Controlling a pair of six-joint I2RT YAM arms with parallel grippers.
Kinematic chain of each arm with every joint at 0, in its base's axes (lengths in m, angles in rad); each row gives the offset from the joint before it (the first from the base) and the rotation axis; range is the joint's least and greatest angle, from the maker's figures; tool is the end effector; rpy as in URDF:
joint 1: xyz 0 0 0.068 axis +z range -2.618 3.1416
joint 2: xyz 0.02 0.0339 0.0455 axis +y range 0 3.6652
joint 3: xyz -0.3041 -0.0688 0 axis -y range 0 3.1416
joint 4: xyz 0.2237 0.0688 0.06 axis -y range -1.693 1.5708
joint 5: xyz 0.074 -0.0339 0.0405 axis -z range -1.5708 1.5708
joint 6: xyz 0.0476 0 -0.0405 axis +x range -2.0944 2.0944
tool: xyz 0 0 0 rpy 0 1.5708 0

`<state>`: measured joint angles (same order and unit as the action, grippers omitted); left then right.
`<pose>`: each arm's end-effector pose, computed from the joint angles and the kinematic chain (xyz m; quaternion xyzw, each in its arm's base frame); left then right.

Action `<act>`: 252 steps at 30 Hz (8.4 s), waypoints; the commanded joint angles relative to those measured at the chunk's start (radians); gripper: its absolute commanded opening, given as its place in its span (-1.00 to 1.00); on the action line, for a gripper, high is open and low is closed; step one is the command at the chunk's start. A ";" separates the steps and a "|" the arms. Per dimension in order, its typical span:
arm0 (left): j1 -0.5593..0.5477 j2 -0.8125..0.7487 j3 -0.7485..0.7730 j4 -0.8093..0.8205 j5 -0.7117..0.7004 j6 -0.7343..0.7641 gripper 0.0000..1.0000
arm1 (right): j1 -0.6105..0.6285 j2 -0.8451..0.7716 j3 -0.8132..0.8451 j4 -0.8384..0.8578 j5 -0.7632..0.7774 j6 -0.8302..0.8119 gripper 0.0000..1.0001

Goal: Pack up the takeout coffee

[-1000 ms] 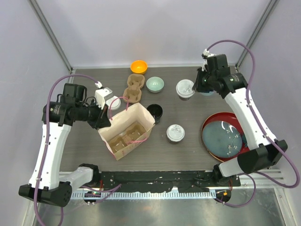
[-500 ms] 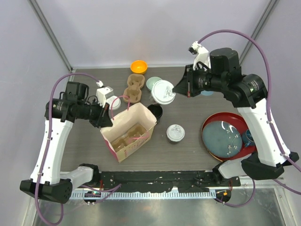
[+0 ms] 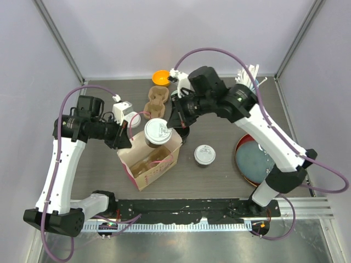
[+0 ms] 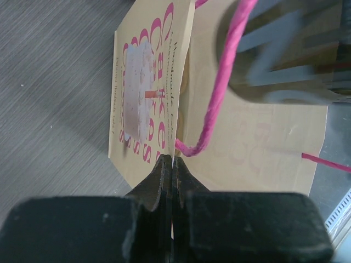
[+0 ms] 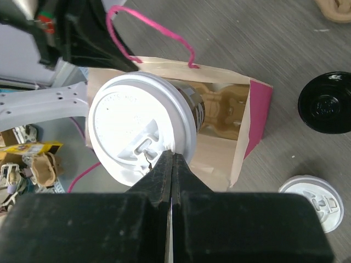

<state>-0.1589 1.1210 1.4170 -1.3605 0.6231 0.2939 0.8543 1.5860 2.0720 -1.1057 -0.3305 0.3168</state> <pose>0.1327 -0.0494 0.4115 0.2817 0.8808 -0.2800 0.2579 0.1797 0.2298 0.5060 -0.3055 0.8255 0.3715 0.2955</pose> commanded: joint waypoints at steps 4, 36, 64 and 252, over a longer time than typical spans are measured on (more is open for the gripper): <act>-0.004 -0.026 -0.007 -0.095 0.046 -0.001 -1.00 | 0.052 0.104 0.072 0.006 0.096 -0.041 -0.98; -0.004 -0.035 -0.053 -0.015 0.012 -0.015 -1.00 | 0.278 0.232 -0.220 0.264 0.148 -0.162 -0.98; -0.002 -0.073 -0.035 0.034 0.076 -0.021 -1.00 | 0.322 0.318 -0.357 0.273 0.087 -0.245 -0.97; -0.004 -0.104 -0.084 -0.014 0.010 0.062 -1.00 | -0.340 -0.104 -0.897 0.306 0.008 -0.846 0.24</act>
<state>-0.1577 1.0290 1.3041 -1.3190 0.6369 0.3477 0.5133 1.4719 1.1835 -0.8383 -0.3054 -0.5182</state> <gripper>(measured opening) 0.009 0.633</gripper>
